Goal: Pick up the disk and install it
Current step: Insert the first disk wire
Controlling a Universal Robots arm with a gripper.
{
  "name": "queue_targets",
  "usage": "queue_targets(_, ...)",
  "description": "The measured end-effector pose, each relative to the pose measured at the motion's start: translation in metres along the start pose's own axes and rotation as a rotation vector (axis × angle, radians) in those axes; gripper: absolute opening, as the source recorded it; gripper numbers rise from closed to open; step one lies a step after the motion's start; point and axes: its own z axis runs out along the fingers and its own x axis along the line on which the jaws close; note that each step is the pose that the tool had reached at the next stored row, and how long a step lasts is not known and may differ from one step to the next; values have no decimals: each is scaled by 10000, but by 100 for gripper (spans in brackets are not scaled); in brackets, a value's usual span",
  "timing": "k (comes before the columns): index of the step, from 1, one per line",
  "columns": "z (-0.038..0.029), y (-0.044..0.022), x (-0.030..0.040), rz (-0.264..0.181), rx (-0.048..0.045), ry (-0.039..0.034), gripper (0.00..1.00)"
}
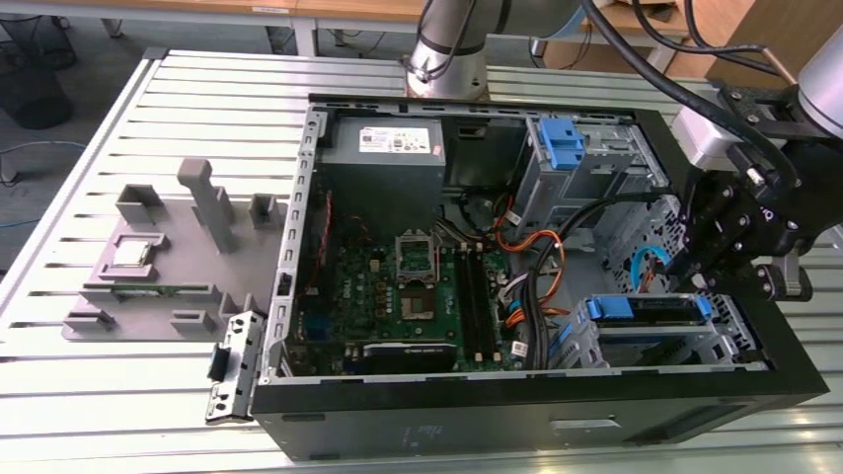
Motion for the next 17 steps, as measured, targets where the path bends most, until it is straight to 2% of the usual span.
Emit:
queue_targets(1, 0, 0, 0, 0, 0, 4, 24)
queue_targets(2, 0, 0, 0, 0, 1, 7, 18)
queue_targets(3, 0, 0, 0, 0, 1, 10, 16)
queue_targets(12, 0, 2, 0, -4, 10, 34, 16)
queue_targets(17, 11, 47, 13, -51, 176, 23, 16)
